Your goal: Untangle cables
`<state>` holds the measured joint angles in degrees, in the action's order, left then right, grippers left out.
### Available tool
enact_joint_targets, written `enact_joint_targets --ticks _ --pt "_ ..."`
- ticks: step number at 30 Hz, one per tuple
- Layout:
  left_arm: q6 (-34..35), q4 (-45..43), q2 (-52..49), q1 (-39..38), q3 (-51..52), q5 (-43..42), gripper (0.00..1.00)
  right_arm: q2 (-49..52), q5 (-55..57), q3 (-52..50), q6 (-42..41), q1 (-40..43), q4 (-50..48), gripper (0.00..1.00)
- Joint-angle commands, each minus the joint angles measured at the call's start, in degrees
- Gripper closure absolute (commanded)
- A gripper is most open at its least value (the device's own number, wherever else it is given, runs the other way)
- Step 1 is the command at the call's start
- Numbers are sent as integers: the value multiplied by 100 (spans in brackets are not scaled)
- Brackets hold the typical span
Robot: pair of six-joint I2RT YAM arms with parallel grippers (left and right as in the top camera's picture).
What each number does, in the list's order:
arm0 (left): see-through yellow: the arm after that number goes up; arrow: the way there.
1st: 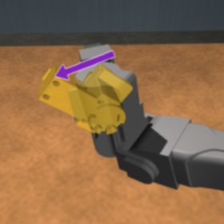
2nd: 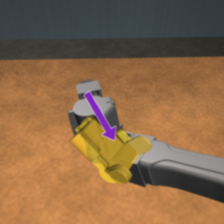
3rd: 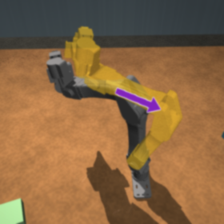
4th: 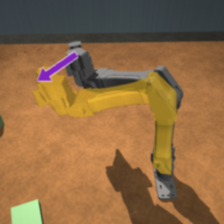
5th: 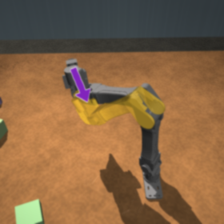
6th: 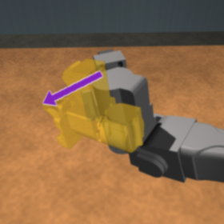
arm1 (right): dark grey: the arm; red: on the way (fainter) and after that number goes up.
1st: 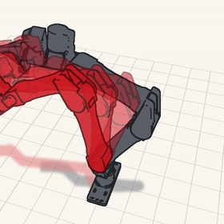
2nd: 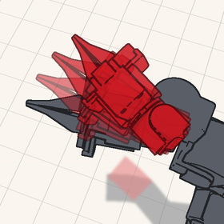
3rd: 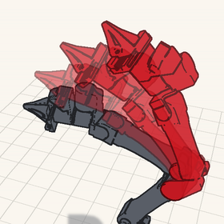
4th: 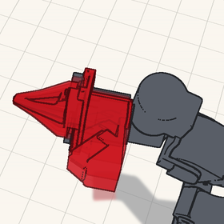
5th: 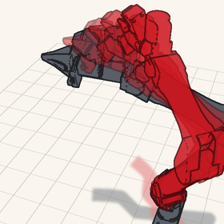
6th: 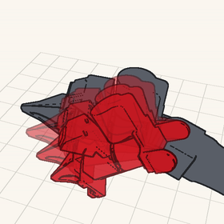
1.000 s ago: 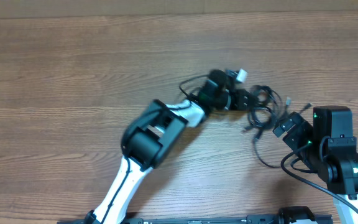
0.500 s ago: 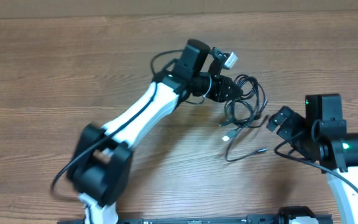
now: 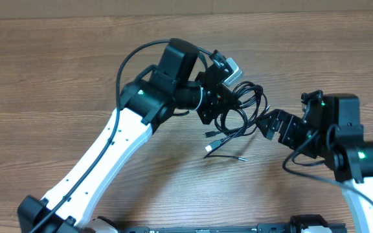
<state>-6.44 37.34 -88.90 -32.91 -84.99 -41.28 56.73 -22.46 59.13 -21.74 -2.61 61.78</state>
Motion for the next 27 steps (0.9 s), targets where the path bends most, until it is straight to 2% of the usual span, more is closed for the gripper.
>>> enact_joint_targets --ticks 1,8,17,27 --pt "-162 35 170 -13 -35 -251 96 -531 -319 20 529 7 37 0" --pt "186 236 170 -286 -35 -417 96 -1016 -297 17 1381 7 345 0" --pt "219 232 337 -841 -37 -315 96 -918 525 17 1172 7 496 0" --pt "219 286 1025 -887 -37 -358 96 -918 999 17 931 7 527 0"
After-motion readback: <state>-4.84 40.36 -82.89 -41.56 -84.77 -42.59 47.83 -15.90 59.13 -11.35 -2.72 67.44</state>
